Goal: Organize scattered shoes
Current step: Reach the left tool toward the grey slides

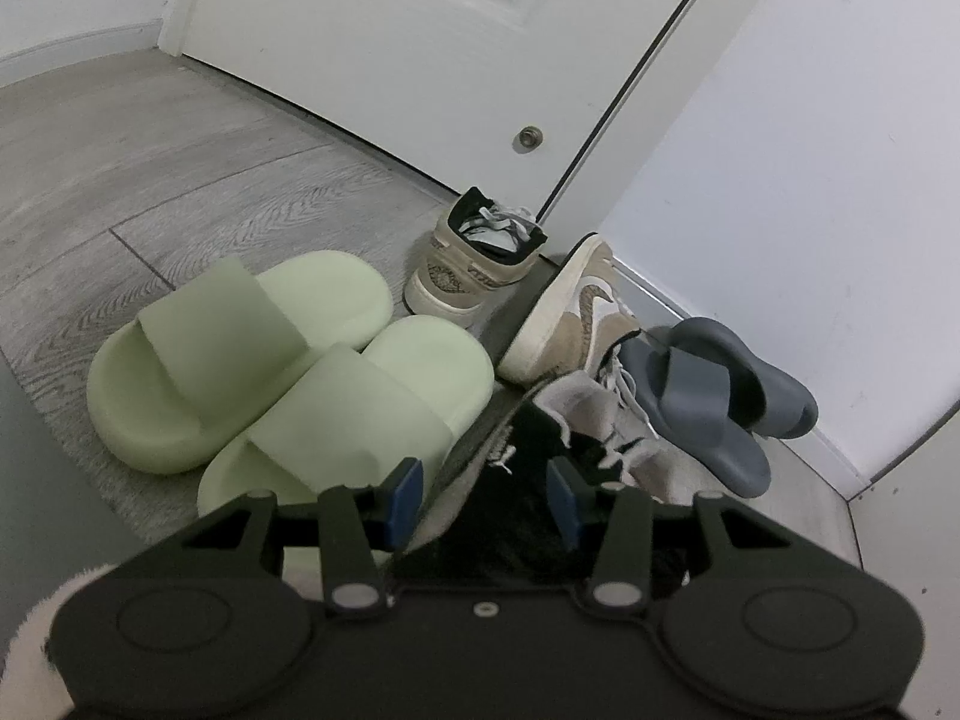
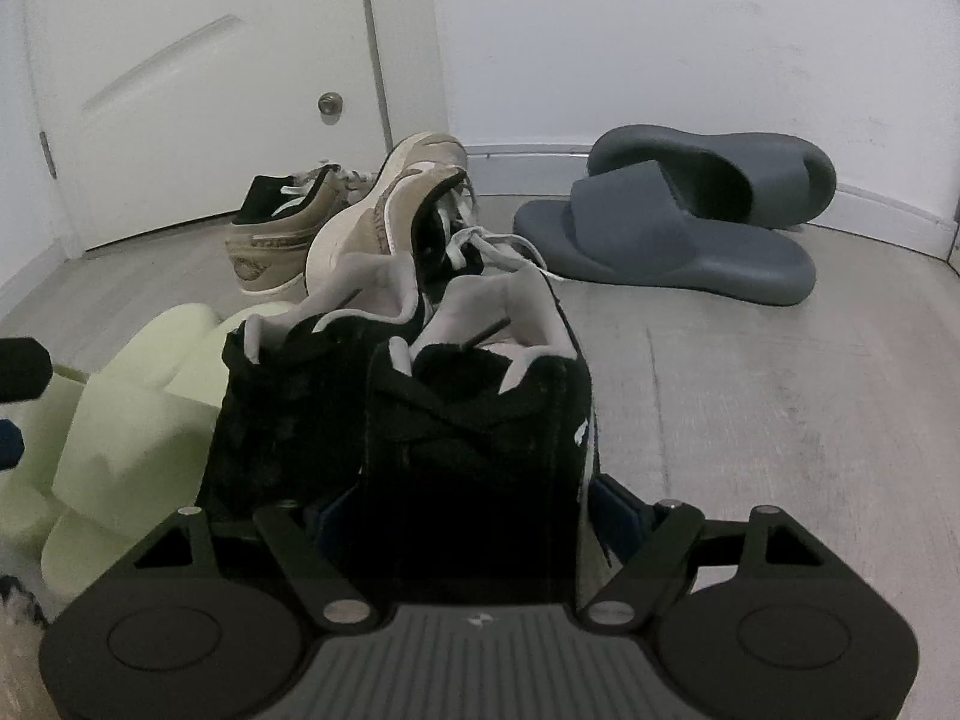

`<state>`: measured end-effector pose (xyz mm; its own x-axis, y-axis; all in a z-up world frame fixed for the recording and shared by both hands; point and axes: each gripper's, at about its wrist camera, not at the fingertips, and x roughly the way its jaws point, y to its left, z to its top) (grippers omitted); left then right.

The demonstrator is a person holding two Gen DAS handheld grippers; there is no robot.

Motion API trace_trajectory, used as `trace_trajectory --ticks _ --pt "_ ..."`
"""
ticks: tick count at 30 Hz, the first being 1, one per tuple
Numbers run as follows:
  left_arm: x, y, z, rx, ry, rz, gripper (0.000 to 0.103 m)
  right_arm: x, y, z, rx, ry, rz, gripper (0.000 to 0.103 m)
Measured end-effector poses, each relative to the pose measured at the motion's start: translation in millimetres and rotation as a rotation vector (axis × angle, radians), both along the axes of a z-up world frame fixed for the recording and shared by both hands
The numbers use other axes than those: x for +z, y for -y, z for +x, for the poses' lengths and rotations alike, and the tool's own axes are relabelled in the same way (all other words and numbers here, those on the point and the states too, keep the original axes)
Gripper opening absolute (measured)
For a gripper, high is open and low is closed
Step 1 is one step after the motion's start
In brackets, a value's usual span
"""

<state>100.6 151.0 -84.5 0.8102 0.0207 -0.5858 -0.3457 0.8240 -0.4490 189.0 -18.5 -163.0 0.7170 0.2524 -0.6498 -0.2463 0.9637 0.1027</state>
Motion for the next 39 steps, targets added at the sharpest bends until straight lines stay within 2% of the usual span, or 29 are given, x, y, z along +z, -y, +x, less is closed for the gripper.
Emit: trace_trajectory --ticks 6,10,13,16,19,21,23,25,28,30,33,35,39 --pt "-2 0 1 0.001 -0.008 0.002 0.046 0 10 5 0.040 -0.019 0.028 0.084" --pt "-3 0 3 0.004 -0.019 0.004 0.047 13 38 3 0.062 -0.050 0.123 0.091" --pt "-1 3 5 0.002 -0.024 0.027 0.047 32 68 -8 0.068 0.021 0.133 0.099" --pt "2 9 6 -0.003 -0.024 0.066 0.047 53 104 -14 0.071 0.144 0.100 0.103" --pt "11 29 10 -0.023 -0.013 0.164 0.049 71 137 -7 0.040 0.241 0.045 0.103" --pt "16 47 15 -0.052 -0.002 0.205 0.051 78 156 8 -0.007 0.272 0.048 0.103" --pt "18 64 23 -0.084 0.007 0.213 0.053 79 171 20 -0.062 0.285 0.077 0.103" --pt "20 85 32 -0.124 0.016 0.208 0.054 73 198 37 -0.190 0.278 0.170 0.103" --pt "18 129 54 -0.200 0.024 0.191 0.054 68 226 46 -0.291 0.242 0.274 0.103" --pt "14 163 78 -0.247 0.021 0.189 0.054 65 243 51 -0.351 0.226 0.335 0.103" --pt "8 205 112 -0.292 0.014 0.208 0.054 63 262 53 -0.417 0.277 0.333 0.103" --pt "1 229 139 -0.313 0.011 0.225 0.054 58 274 56 -0.477 0.277 0.336 0.103" --pt "-12 248 190 -0.297 -0.023 0.274 0.054 44 307 60 -0.586 0.220 0.516 0.103"
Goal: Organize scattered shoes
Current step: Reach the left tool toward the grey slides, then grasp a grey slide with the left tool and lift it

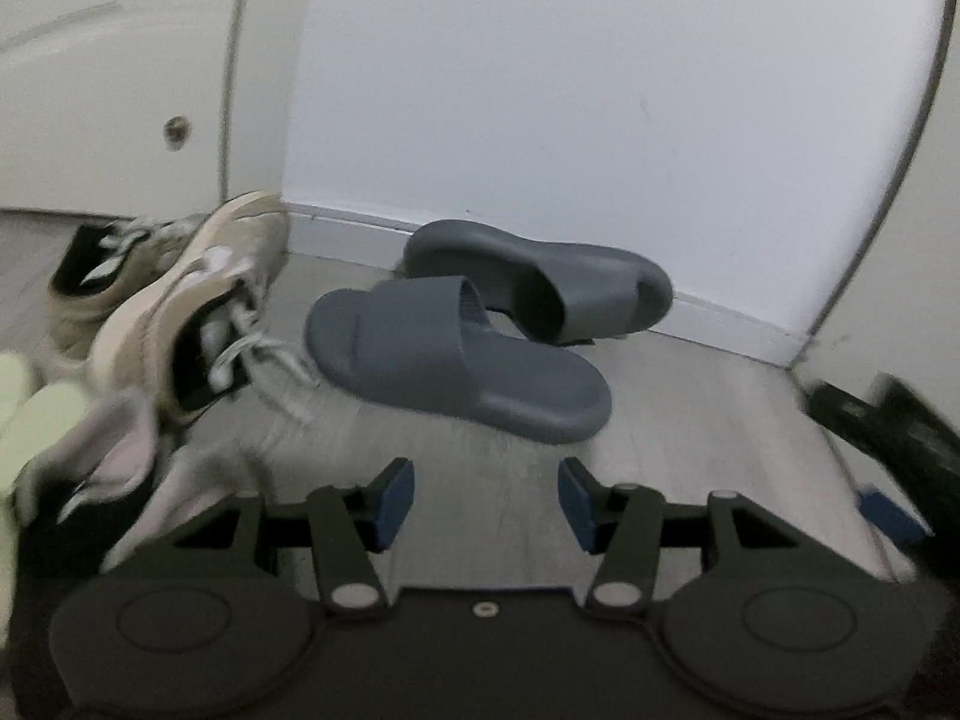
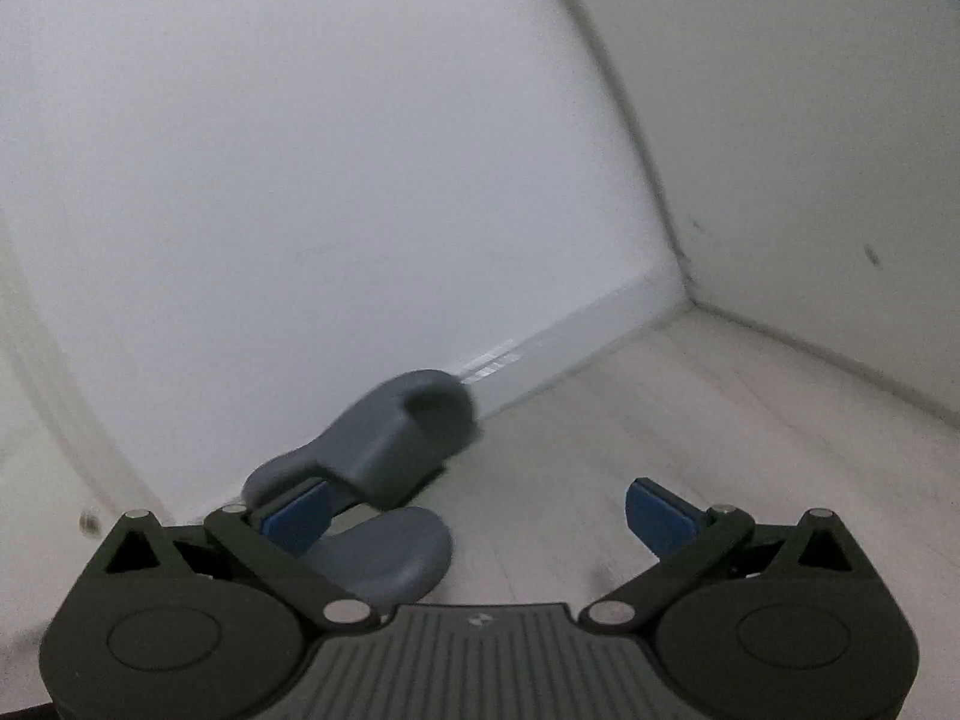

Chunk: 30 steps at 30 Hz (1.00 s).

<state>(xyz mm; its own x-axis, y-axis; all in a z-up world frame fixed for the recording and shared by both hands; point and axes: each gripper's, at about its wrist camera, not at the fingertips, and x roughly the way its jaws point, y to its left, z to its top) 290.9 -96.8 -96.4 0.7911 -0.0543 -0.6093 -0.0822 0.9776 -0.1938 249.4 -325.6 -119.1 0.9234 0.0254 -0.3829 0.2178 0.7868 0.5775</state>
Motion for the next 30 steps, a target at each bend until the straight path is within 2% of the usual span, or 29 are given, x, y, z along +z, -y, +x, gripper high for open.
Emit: trace_trajectory --ticks 3,5,7,11,15,19,21,23,25,30 --pt "-10 7 47 0.038 -0.009 0.049 0.050 -7 13 3 -0.023 -0.001 0.080 0.103" --pt "-15 6 69 0.064 -0.008 0.082 0.045 -11 18 6 -0.030 -0.008 0.095 0.103" --pt "-22 4 94 0.099 -0.011 0.120 0.045 -13 19 10 -0.029 -0.015 0.106 0.103" --pt "-36 -4 131 0.157 -0.043 0.194 0.045 -15 17 20 -0.006 -0.013 0.127 0.103" --pt "-45 -7 144 0.182 -0.032 0.240 0.046 -13 15 18 0.021 -0.009 0.112 0.103" --pt "-48 -5 143 0.173 -0.022 0.281 0.043 -10 16 10 0.029 -0.006 0.114 0.103" --pt "-47 -3 137 0.146 -0.032 0.295 0.038 -10 16 11 0.029 -0.004 0.126 0.103" --pt "-46 3 134 0.118 -0.046 0.315 0.028 -10 18 11 0.030 -0.001 0.142 0.103" --pt "-45 10 126 0.080 -0.064 0.345 0.024 -10 18 12 0.032 0.002 0.150 0.103" --pt "-53 22 72 -0.033 -0.109 0.364 0.022 -6 19 11 0.040 0.009 0.155 0.103"
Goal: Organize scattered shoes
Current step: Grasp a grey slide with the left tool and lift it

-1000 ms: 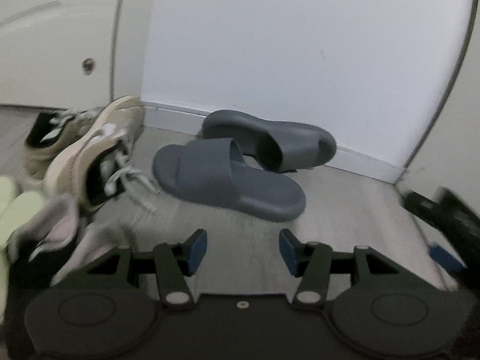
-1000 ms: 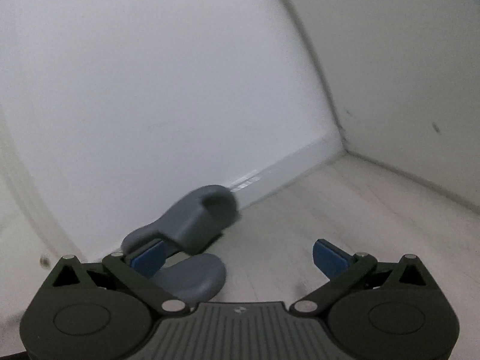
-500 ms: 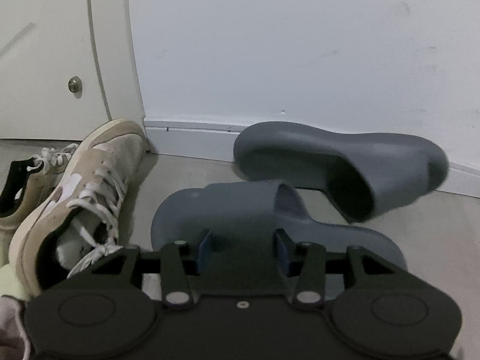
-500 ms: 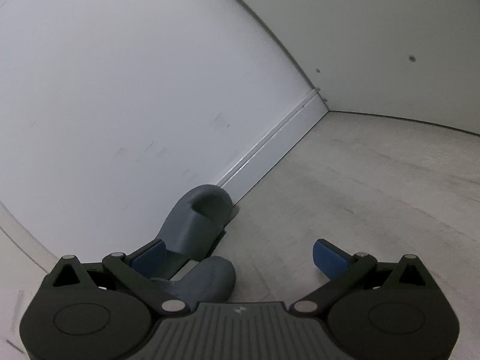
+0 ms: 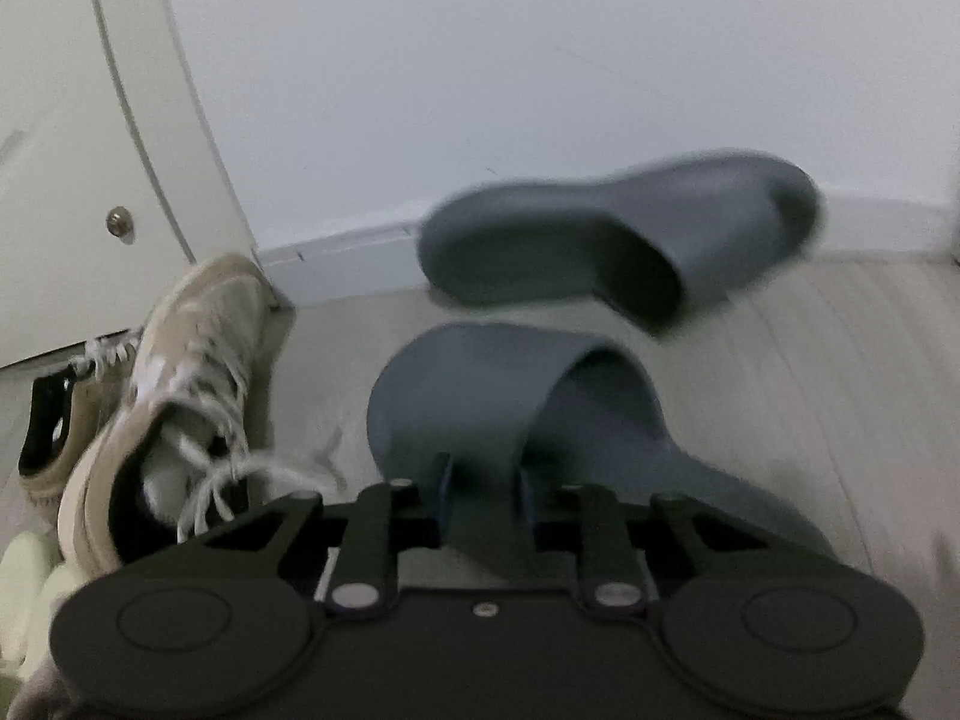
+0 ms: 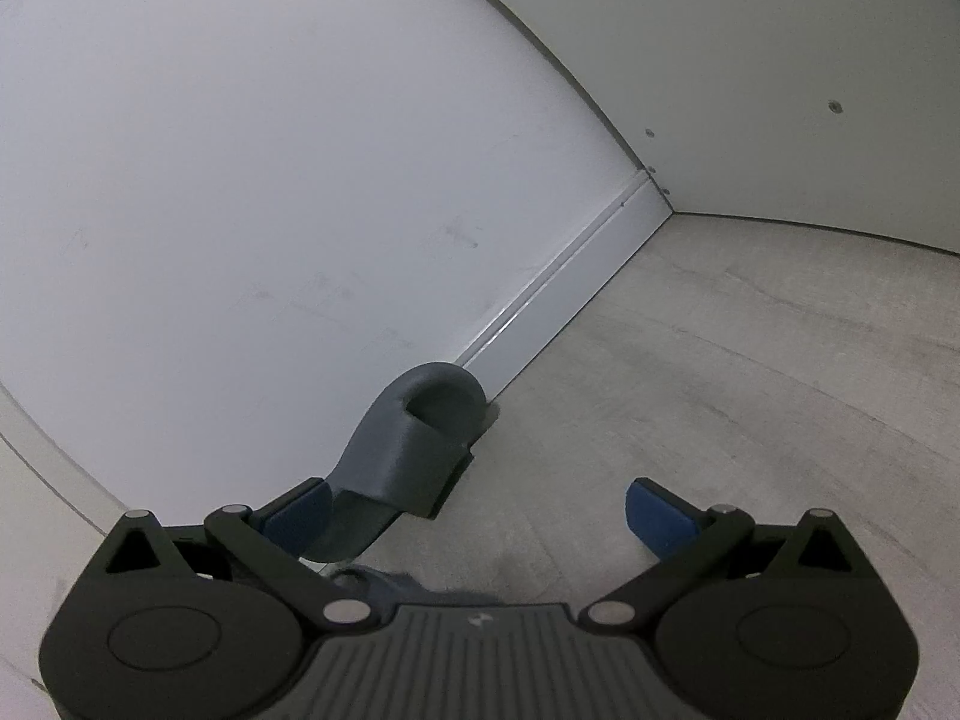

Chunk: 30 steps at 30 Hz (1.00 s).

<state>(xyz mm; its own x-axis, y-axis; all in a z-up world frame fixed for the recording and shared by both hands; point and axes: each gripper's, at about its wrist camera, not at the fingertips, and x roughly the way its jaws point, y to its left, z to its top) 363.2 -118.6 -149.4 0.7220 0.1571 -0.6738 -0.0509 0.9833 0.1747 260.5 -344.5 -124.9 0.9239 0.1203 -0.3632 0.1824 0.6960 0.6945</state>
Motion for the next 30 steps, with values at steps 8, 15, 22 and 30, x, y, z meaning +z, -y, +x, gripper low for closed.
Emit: trace_trajectory --ticks 8,15,22,30 --pt "-7 5 -100 -0.093 -0.098 -0.025 0.021 3 4 -3 -0.009 -0.005 0.006 0.103" --pt "-8 -1 -155 -0.108 -0.138 -0.012 0.021 9 -5 -5 0.005 -0.017 -0.055 0.103" --pt "-4 -16 -156 -0.057 -0.195 -0.101 0.021 11 -3 -8 0.002 -0.022 -0.051 0.103" --pt "54 -22 -144 -0.124 -0.047 -0.274 0.032 1 8 -4 -0.045 -0.070 0.025 0.103"
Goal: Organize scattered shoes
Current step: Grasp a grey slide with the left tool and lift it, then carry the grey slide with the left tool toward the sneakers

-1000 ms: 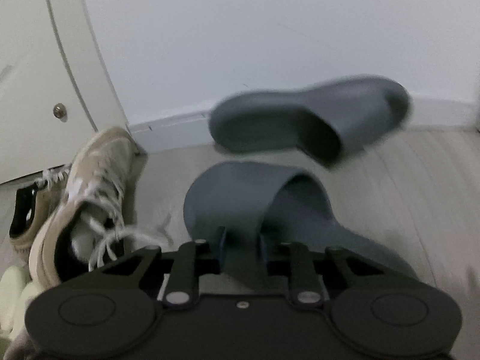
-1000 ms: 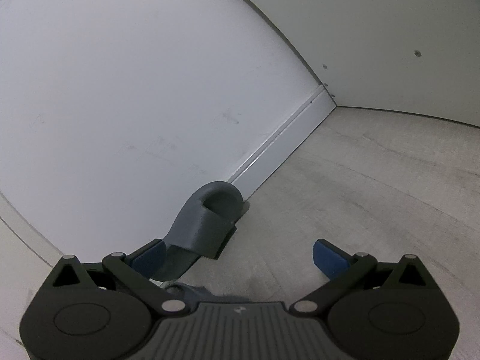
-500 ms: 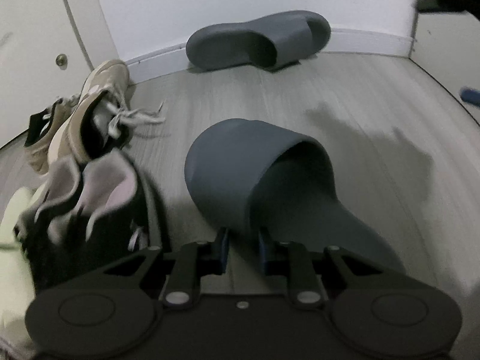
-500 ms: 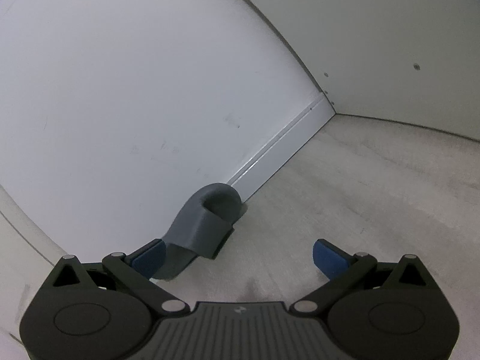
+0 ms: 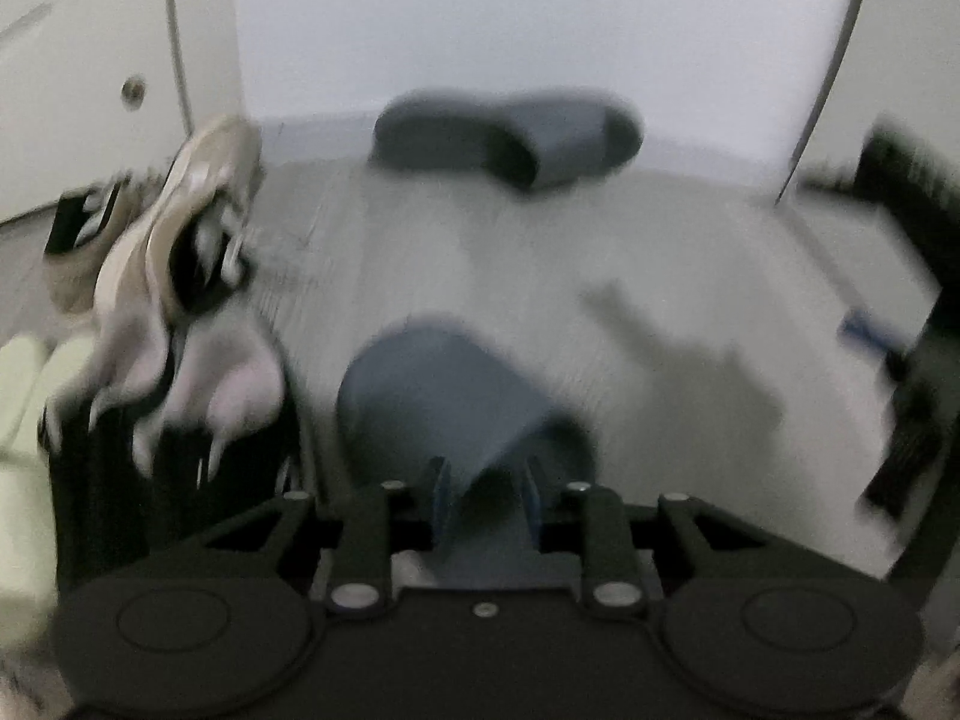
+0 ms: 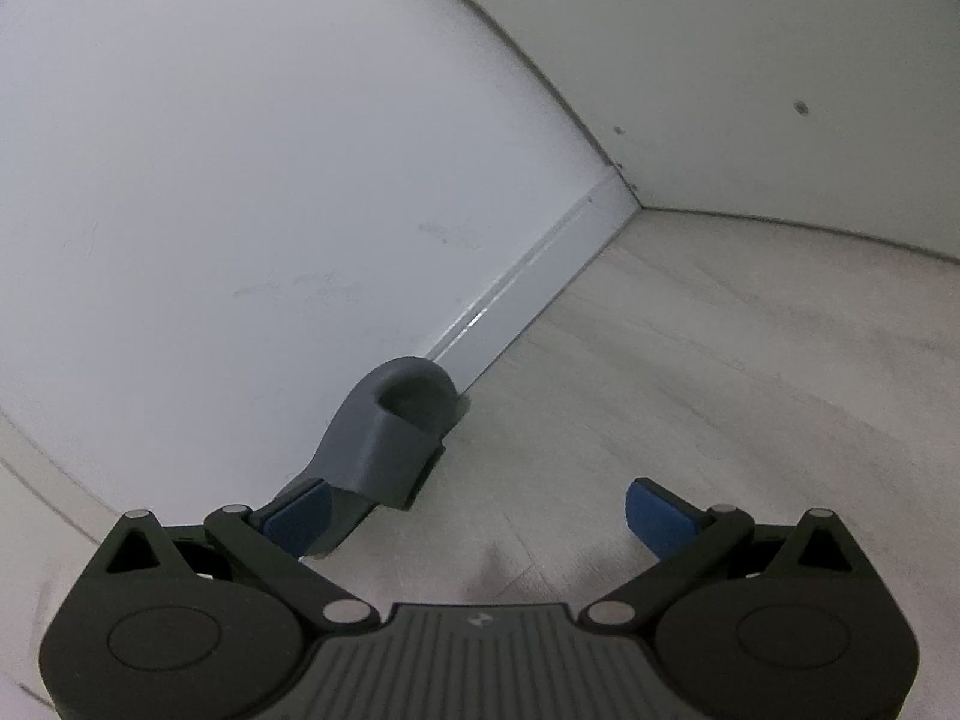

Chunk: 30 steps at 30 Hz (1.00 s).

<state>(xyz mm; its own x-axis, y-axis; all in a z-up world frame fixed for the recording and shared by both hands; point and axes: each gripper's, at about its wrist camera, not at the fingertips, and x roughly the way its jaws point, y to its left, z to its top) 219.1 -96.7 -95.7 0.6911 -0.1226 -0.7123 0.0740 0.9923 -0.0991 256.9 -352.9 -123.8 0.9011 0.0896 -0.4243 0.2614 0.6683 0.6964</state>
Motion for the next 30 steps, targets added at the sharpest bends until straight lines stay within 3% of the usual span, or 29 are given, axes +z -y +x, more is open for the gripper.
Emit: trace_trajectory --ticks 3,10,14,17,26,30 --pt "14 11 34 -0.025 0.072 0.012 0.036 -1 3 -1 -0.009 0.000 0.021 0.103" --pt "13 36 116 -0.087 0.121 0.002 0.036 -6 11 0 -0.021 0.004 0.031 0.103" --pt "0 53 165 -0.170 0.181 0.074 0.036 -18 11 9 -0.024 -0.044 0.073 0.103" --pt "-21 61 210 -0.222 0.157 0.110 0.036 -21 9 12 -0.016 -0.046 0.055 0.103" --pt "-52 57 273 -0.273 0.148 0.063 0.033 -31 8 19 -0.004 -0.072 0.083 0.103" --pt "-58 63 282 -0.336 0.236 0.085 0.036 -25 0 21 0.023 -0.059 0.010 0.103"
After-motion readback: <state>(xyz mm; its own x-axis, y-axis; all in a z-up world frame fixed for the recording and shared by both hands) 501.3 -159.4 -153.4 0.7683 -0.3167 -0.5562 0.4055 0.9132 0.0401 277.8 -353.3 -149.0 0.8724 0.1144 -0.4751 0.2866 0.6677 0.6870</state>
